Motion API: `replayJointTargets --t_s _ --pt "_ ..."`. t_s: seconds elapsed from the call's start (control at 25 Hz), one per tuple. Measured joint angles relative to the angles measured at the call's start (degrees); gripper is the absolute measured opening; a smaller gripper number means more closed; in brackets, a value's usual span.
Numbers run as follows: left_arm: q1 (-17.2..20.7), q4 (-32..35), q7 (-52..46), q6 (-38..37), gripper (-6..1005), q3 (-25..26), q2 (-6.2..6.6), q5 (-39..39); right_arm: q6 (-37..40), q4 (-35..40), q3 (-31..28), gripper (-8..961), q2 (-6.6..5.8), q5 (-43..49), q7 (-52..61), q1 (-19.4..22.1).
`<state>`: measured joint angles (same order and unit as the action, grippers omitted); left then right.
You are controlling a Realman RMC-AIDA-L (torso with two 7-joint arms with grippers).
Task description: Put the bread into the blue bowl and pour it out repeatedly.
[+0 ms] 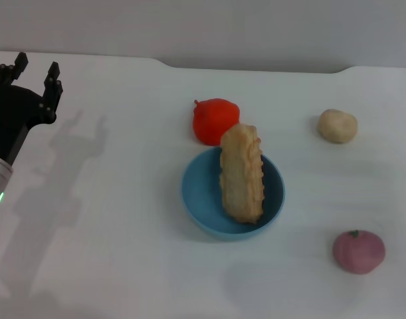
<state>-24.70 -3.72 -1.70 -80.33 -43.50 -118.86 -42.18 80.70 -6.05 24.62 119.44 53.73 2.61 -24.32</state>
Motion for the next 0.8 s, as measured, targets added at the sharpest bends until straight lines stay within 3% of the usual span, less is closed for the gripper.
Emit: replayJointTargets --t_s 0.28,0.48,0.72,0.8 --pt "-0.1 -1.0 -3.4 -0.8 469 1.7 0.03 0.0 -5.2 0.1 -0.8 395 -0.30 0.0 1.1 -0.4" --pt "-0.6 -1.5 -5.7 -1.2 545 2.7 0.02 0.0 -5.7 0.2 -0.8 395 -0.27 0.0 1.6 -0.8" --pt "-0.7 -1.5 -6.7 -1.1 786 2.9 0.16 -0.1 -8.1 0.8 -1.2 395 -0.33 0.0 2.8 -1.7" --pt "-0.6 -1.6 -7.4 -1.5 786 2.9 0.12 0.0 -9.0 1.1 -1.5 395 -0.33 0.0 2.8 -1.8"
